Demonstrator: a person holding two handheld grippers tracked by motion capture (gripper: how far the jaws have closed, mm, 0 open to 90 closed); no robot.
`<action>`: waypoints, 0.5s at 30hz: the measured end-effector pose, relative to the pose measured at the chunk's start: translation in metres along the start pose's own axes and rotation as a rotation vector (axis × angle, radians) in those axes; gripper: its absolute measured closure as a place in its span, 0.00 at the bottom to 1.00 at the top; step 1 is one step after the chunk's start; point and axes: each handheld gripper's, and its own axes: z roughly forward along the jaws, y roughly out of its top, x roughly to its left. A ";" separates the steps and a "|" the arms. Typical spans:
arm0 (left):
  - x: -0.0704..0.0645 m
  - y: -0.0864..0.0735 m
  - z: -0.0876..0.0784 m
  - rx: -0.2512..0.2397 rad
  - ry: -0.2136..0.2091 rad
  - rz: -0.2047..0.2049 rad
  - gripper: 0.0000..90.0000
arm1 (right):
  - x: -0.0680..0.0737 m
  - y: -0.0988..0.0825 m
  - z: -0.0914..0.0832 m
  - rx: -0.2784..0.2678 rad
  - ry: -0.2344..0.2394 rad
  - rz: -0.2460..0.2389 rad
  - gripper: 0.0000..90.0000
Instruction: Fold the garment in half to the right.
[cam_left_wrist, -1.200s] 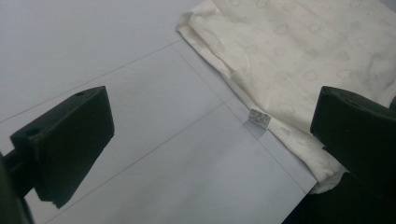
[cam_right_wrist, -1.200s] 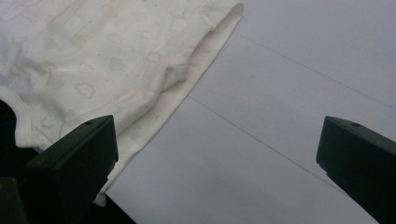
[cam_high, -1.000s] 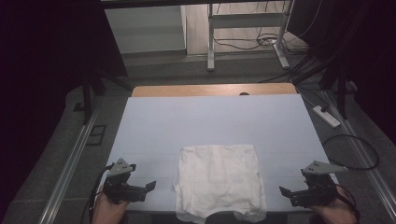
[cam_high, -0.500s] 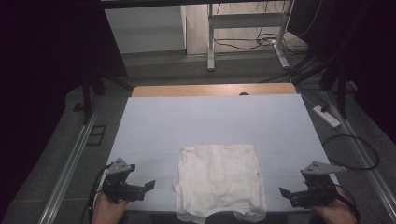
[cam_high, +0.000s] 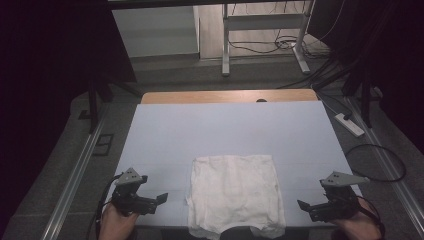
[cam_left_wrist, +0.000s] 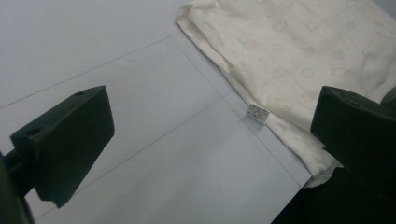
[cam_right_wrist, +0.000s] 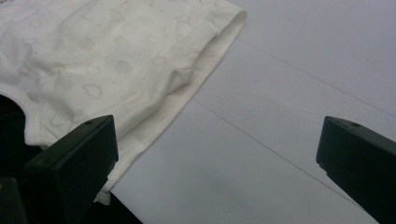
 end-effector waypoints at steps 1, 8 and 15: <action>0.000 0.001 0.001 0.002 -0.003 0.001 0.00 | 0.000 0.001 0.001 0.001 0.007 -0.001 0.00; 0.001 0.007 0.005 -0.017 -0.037 -0.005 0.00 | 0.002 0.007 0.005 0.004 0.031 -0.037 0.00; 0.003 0.012 0.013 -0.019 -0.060 0.007 0.00 | -0.001 0.013 0.010 0.003 0.050 -0.008 0.00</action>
